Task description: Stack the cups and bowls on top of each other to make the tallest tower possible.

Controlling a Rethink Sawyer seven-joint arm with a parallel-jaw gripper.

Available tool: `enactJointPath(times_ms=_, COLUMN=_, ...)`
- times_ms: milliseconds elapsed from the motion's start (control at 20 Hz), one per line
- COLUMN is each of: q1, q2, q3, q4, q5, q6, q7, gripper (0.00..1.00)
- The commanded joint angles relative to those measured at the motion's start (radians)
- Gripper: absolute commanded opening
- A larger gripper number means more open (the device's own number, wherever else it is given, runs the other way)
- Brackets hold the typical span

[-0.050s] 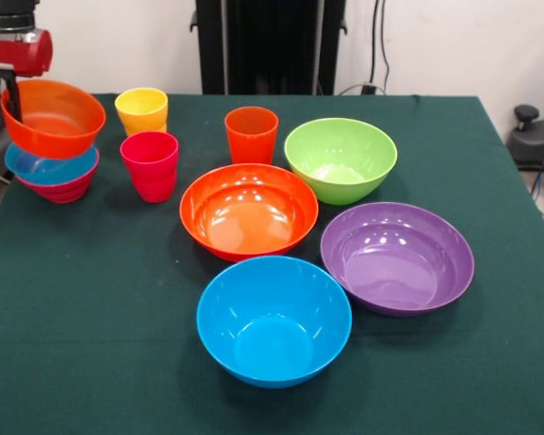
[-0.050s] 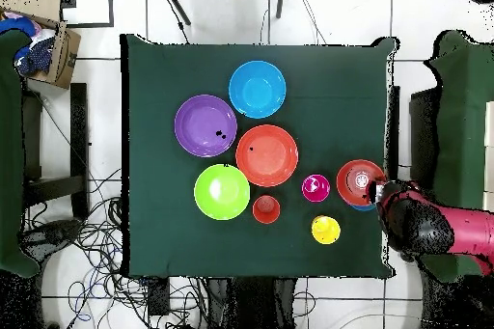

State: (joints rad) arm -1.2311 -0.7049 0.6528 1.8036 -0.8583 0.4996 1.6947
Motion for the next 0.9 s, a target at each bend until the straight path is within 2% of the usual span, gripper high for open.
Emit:
enactJointPath(times_ms=50, q1=0.06, q2=0.024, q3=-0.065, q4=0.059, q5=-0.11, q6=-0.004, q7=-0.087, gripper=0.0)
enactJointPath(times_ms=300, q1=0.067, q2=0.013, q3=-0.078, q4=0.087, q5=-0.113, q6=-0.017, q7=-0.082, gripper=0.0)
enactJointPath(times_ms=900, q1=0.073, q2=0.028, q3=-0.093, q4=0.084, q5=-0.15, q6=-0.034, q7=-0.073, gripper=0.0)
